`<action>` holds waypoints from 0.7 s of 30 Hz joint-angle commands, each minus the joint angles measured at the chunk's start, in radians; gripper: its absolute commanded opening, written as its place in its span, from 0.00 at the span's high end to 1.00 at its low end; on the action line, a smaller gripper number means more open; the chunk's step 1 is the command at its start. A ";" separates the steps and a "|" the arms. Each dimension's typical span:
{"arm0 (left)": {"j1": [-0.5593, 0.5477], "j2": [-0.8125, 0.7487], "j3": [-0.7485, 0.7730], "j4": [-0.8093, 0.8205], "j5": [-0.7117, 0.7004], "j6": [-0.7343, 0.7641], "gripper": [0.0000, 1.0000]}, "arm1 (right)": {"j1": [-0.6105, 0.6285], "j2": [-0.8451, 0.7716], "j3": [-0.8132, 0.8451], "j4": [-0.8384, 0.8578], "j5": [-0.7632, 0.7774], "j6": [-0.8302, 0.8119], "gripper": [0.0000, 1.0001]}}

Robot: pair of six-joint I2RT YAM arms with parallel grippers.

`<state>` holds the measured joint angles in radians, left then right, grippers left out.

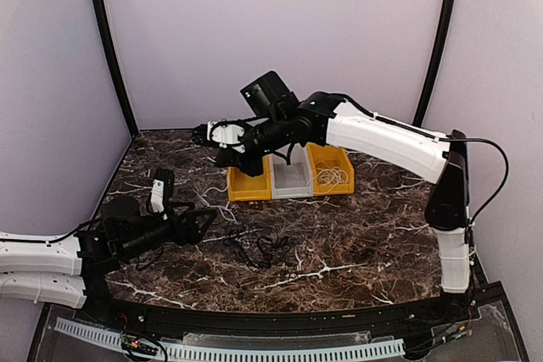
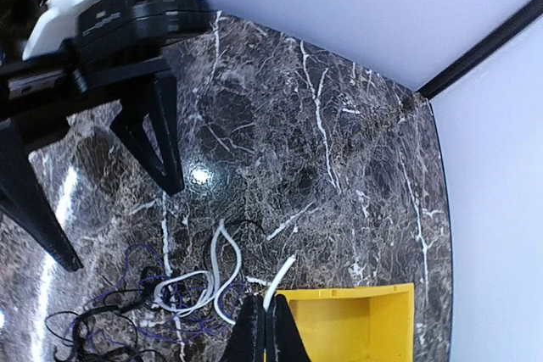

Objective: Untangle the cables

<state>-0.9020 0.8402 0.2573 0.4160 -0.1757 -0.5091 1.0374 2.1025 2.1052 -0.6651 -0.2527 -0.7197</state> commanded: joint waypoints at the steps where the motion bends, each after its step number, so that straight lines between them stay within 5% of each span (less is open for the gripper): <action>1: -0.004 0.097 0.085 0.246 0.033 0.207 0.07 | -0.041 -0.062 0.034 -0.001 -0.168 0.215 1.00; 8: -0.002 0.506 0.342 0.228 -0.284 0.324 0.18 | -0.052 -0.166 0.038 0.011 -0.225 0.254 1.00; 13: 0.022 0.718 0.426 0.267 -0.306 0.287 0.26 | -0.054 -0.284 0.015 -0.001 -0.241 0.249 1.00; 21: 0.046 0.775 0.394 0.221 -0.280 0.220 0.39 | -0.155 -0.413 0.051 -0.041 -0.212 0.253 1.00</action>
<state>-0.8661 1.6333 0.6693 0.6464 -0.4526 -0.2626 0.9634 1.7363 2.1361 -0.7033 -0.4713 -0.4904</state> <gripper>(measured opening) 0.614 0.014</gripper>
